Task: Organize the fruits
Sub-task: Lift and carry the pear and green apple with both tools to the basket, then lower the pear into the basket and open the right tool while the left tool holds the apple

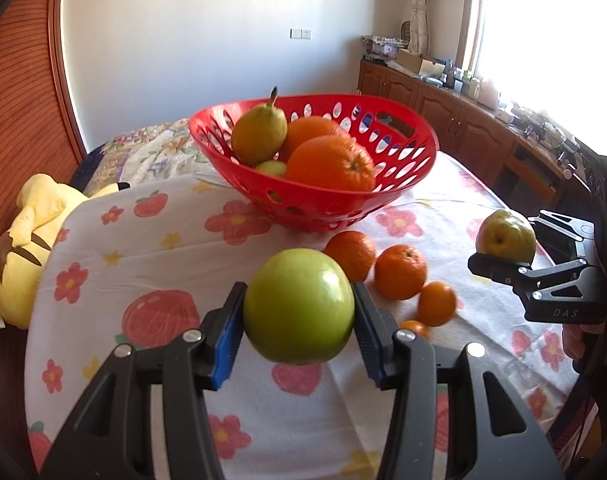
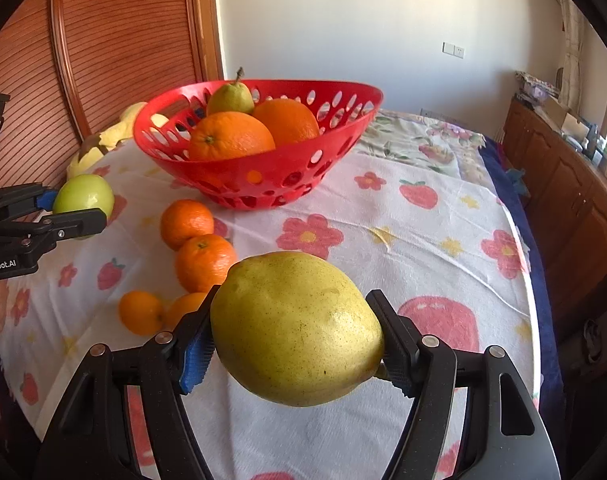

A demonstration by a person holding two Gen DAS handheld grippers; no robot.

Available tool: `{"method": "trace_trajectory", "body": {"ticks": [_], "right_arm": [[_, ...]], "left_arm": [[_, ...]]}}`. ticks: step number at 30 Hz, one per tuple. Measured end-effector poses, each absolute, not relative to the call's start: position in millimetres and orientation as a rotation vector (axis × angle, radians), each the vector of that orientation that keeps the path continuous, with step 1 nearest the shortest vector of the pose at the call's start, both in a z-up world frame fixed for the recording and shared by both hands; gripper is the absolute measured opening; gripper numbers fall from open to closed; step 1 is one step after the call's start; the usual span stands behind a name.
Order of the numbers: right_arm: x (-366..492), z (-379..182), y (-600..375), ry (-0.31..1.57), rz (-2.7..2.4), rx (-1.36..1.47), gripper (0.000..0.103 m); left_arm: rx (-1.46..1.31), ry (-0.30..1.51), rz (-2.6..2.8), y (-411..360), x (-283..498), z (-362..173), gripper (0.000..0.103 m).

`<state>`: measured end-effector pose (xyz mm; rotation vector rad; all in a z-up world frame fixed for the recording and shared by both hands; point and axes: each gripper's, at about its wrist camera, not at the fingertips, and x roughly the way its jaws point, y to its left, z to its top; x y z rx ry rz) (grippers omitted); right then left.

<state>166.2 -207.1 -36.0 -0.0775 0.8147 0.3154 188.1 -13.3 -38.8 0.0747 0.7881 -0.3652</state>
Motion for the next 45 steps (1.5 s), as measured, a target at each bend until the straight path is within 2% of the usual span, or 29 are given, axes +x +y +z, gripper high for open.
{"method": "trace_trajectory", "body": {"ticks": [14,27,45], "right_arm": [[143.9,10.9,-197.5,0.728,0.365,-0.093,0.073],[200.7,54.3,-179.2,0.668,0.402,-0.111,0.073],[296.9,16.9,-161.1,0.769,0.377,-0.119,0.073]], "left_arm": [[0.063,0.734,-0.4,-17.6,169.1,-12.1,0.049],[0.033,0.68,-0.412,-7.3,183.2,10.5,0.049],[0.021,0.661,-0.419,7.9,221.0,20.9,0.049]]}}
